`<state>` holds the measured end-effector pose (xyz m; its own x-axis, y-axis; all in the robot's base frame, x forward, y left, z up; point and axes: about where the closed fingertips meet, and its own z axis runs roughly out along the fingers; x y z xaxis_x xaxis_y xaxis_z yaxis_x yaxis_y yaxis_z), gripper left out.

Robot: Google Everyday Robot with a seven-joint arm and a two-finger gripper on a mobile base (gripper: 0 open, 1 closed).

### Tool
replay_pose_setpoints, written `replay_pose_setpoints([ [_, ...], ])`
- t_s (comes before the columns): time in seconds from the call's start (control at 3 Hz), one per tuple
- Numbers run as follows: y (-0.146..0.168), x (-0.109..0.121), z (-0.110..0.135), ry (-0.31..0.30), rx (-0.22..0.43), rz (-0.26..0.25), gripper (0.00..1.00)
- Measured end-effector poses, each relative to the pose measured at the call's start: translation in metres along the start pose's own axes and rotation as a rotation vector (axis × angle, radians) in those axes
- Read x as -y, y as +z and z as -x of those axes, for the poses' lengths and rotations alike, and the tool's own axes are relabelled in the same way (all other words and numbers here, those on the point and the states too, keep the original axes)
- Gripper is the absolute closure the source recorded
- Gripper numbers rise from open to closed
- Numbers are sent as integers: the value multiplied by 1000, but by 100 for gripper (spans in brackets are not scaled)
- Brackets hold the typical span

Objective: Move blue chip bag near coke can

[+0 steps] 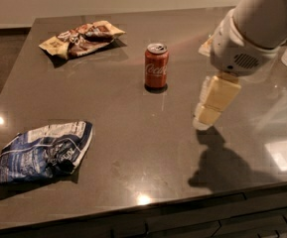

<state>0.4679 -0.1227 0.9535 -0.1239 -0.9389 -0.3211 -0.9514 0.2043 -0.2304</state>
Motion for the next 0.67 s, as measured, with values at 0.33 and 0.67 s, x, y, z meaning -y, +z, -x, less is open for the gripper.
replay_pose_setpoints([
  [0.33,31,-9,33,-26,30,13,0],
  [0.67,58,-21,62,-51,45,41,0],
])
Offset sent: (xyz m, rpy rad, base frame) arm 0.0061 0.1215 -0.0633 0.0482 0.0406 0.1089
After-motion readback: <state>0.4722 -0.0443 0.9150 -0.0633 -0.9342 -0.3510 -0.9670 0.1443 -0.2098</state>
